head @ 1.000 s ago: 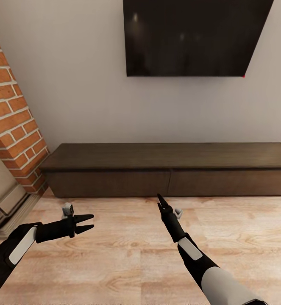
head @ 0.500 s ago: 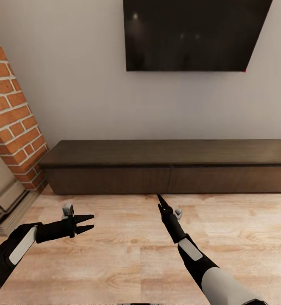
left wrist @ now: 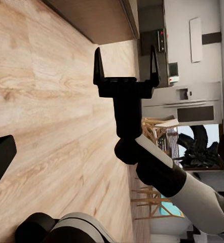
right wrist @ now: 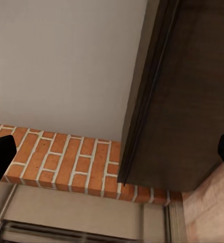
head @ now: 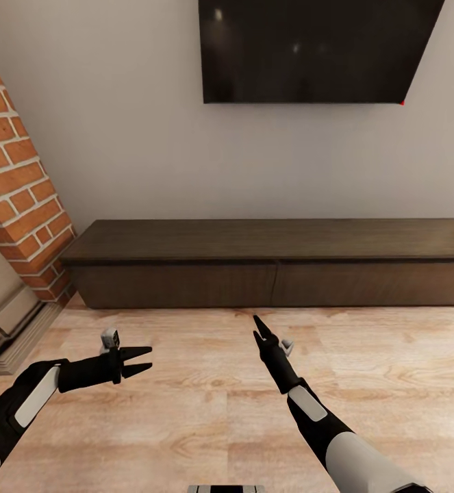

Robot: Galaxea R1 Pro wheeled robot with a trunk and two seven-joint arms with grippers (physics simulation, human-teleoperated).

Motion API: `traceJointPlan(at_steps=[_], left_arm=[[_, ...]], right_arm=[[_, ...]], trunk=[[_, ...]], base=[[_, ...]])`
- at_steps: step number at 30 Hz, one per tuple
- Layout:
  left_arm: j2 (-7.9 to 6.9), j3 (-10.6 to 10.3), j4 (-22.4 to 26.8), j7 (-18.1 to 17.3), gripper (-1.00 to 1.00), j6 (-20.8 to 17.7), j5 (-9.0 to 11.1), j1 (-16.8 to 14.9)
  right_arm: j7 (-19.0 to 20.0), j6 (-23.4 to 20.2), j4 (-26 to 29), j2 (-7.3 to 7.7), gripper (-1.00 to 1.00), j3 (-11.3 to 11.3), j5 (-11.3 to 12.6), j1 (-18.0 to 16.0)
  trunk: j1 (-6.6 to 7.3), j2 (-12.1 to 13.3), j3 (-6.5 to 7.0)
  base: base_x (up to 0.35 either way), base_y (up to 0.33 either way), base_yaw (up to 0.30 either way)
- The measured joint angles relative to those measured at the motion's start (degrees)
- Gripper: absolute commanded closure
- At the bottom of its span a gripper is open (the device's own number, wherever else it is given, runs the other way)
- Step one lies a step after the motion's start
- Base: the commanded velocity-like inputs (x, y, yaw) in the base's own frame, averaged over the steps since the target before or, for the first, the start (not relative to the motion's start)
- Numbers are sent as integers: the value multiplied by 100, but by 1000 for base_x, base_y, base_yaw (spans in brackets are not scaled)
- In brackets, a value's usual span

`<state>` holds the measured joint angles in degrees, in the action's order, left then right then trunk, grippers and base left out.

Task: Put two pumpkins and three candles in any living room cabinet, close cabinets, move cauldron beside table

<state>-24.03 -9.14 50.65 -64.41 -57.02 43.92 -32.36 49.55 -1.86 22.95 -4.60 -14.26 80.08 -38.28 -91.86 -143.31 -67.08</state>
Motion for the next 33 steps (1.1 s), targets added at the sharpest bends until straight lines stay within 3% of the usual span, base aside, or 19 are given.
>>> traceJointPlan(at_steps=[4,11,33], left_arm=[[0,-3,29,0,-100,0,-1,2],[0,-44,35,2,-100,1,-1,4],[0,-46,27,3,-100,0,-1,2]], right_arm=[[4,-178,-4,5,-100,-4,18,0],[-2,-266,-32,10,-100,-9,259,0],[-3,-279,-128,10,-100,-9,290,0]], trunk=[[1,0,0],[3,0,0],[2,0,0]], base=[[87,0,0],[299,0,0],[266,0,0]])
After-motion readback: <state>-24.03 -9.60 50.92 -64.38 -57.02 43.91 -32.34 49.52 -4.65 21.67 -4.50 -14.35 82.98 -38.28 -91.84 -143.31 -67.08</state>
